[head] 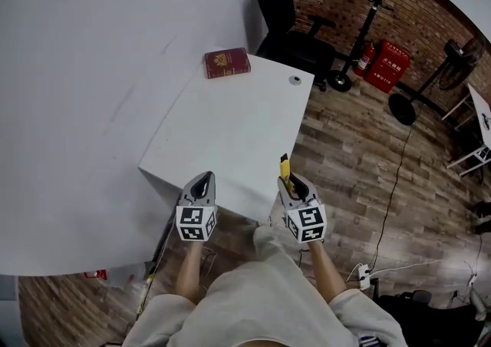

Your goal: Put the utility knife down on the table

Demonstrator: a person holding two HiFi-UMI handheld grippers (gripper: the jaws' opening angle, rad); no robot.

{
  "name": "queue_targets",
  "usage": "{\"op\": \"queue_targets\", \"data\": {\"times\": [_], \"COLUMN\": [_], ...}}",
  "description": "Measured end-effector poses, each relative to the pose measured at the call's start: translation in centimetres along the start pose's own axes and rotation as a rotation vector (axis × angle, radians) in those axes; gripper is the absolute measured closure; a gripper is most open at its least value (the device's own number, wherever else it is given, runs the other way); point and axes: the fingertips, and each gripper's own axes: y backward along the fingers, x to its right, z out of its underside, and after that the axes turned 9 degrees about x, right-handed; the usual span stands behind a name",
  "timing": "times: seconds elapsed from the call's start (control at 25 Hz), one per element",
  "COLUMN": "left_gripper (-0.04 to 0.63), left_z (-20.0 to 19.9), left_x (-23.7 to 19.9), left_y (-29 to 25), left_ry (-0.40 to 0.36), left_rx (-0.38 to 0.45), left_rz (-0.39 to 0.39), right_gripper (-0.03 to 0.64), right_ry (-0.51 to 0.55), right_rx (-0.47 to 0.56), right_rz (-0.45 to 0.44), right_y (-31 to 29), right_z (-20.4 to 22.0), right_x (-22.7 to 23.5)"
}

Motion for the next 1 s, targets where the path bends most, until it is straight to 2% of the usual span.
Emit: {"op": "queue_targets", "data": {"times": [0.56, 0.76, 1.0], "left_gripper": [0.589, 0.589, 0.589], "left_z": [-1.6, -1.8, -1.7], "left_x": [-5.5, -6.6, -7.6], "left_y": [-11.8, -14.6, -16.4], "left_ry": [-0.002, -0.006, -0.017], "left_rx": [-0.064, -0.078, -0.092], "left_rz": [-0.161, -0.199, -0.209], "right_gripper": [0.508, 0.508, 0.508], "right_ry": [-0.012, -0.022, -0.026], "right_rx": [-0.010, -0.025, -0.047], "right_rz": [-0.122, -0.167, -0.201], "right_y": [-14.2, -17.9, -20.5], "right_z": [-2.6, -2.2, -1.6], "right_x": [9.0, 10.5, 10.7]}}
